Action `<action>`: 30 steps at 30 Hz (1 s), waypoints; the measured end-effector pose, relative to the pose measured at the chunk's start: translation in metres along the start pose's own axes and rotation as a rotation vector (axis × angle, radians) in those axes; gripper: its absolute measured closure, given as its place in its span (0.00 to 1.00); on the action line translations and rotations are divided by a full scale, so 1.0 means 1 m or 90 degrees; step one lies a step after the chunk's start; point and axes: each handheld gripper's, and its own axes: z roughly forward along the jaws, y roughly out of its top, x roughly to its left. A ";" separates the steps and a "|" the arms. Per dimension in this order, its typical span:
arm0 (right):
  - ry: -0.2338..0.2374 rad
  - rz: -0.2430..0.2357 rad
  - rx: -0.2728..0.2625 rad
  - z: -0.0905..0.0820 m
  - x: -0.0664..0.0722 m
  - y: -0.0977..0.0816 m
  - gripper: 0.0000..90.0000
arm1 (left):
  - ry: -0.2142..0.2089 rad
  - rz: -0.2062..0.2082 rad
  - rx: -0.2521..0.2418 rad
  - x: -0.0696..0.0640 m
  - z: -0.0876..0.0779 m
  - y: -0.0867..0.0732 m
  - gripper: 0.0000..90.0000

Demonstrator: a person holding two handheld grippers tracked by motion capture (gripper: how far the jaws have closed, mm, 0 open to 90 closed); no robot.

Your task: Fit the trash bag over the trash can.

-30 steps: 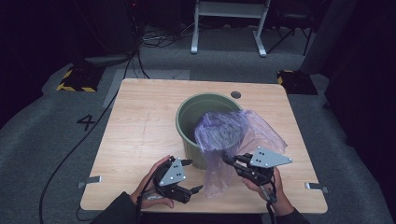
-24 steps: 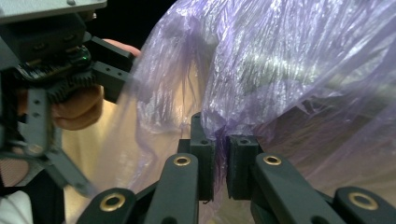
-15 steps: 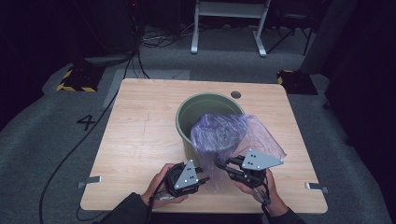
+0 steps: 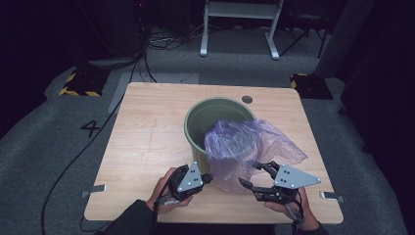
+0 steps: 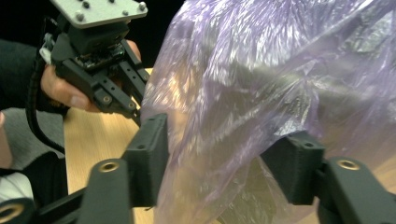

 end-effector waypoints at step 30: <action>-0.230 -0.116 0.043 -0.030 -0.016 -0.010 0.40 | 0.039 -0.049 -0.035 0.026 -0.040 -0.010 1.00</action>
